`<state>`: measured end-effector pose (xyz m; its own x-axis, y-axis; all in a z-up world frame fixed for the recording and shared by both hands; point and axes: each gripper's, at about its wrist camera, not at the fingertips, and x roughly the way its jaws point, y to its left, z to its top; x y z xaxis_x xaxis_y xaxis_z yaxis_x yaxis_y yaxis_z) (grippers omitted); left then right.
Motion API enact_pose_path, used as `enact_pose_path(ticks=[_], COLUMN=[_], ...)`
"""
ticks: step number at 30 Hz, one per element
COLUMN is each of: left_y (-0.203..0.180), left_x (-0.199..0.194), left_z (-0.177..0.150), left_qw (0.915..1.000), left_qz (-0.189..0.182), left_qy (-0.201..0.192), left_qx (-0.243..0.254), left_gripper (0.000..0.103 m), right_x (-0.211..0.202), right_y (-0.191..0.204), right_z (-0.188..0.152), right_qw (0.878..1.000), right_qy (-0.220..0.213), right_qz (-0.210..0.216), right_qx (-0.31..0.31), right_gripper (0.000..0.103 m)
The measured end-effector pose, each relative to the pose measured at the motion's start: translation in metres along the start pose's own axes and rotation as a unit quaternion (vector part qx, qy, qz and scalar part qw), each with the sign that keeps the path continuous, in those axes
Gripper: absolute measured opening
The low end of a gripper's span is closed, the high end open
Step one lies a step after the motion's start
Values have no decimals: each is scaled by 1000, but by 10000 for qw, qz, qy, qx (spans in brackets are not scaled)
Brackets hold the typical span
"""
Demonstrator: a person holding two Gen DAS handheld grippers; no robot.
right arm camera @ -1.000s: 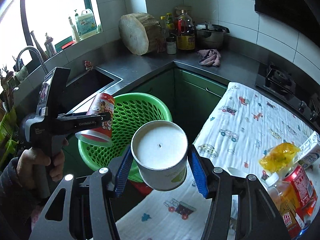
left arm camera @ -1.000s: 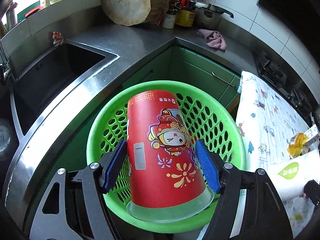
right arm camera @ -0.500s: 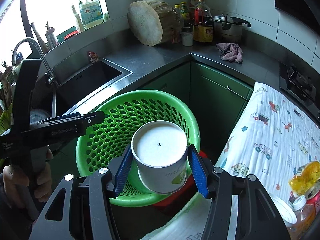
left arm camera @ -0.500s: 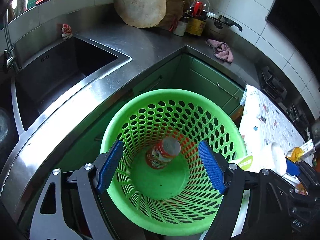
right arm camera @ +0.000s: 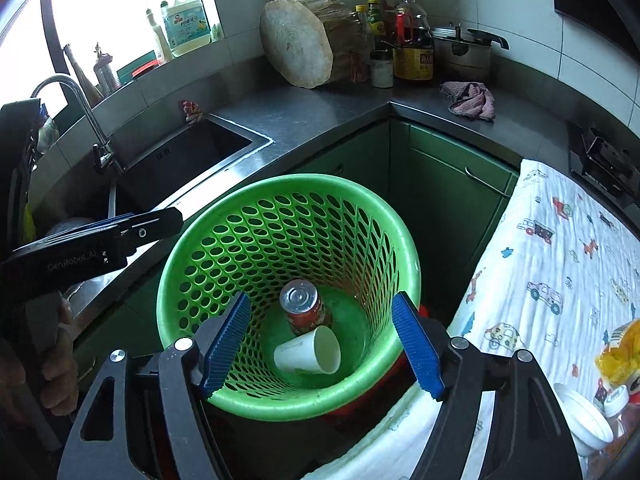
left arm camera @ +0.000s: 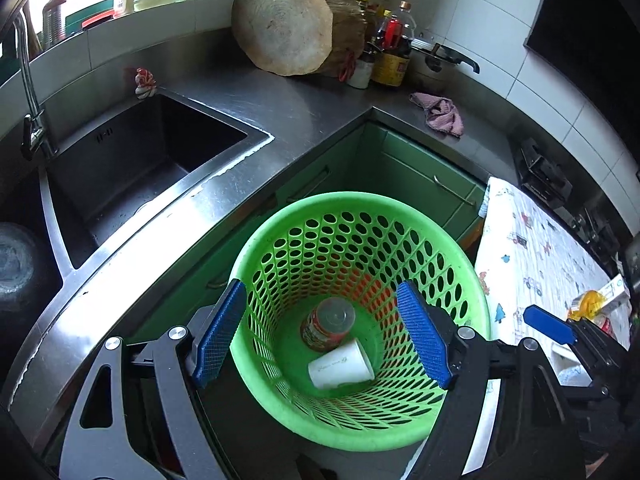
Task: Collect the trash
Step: 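Move the left tool back to the table and grasp the crumpled foil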
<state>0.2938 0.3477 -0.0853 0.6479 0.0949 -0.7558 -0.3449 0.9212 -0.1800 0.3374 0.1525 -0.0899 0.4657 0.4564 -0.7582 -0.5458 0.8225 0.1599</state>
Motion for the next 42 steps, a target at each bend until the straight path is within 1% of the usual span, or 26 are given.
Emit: enact_pose_path(ticks=[4,8,11,15,22,28,31,35,37,42], left_y=[-16,-38,-55,-81,-130,-171,-192,-220,-233,-260], left_x=[-11,-23,-31,-42,-57,-66,-69,-69,-68,-59], left_z=[-5,-14,-25,-42,-73,-97,-110,-127,-135,-149], left_qw=[9998,9991,9986,9973,9941,9902,9872,9813,9784,9719], left_qz=[-55,-155,-315,-497,-750,-935,-1036,-1133,-1140,-1168], left_qy=[-97,-173,-155,-125,-58,-7,23,62,74,157], left_qx=[180,350,398,524,776,1033,1211,1552,1720,2038], left_gripper=[77,77,77,77,78,78,78,78,78,78], right_x=[-27,-60,-87,-124,-181,-219,-229,-232,-230,-220], right_y=[-15,-31,-43,-59,-108,-153,-176,-198,-205,-216], right_z=[-18,-43,-66,-101,-165,-210,-226,-243,-248,-260], right_qw=[9998,9991,9983,9957,9902,9849,9830,9821,9836,9822], right_qy=[-46,-100,-139,-166,-25,151,321,531,630,867], right_qz=[-188,-373,-548,-903,-1358,-1658,-1740,-1760,-1644,-1654], right_qx=[76,148,163,118,311,474,481,416,388,195], right_gripper=[72,73,73,75,76,76,76,76,76,76])
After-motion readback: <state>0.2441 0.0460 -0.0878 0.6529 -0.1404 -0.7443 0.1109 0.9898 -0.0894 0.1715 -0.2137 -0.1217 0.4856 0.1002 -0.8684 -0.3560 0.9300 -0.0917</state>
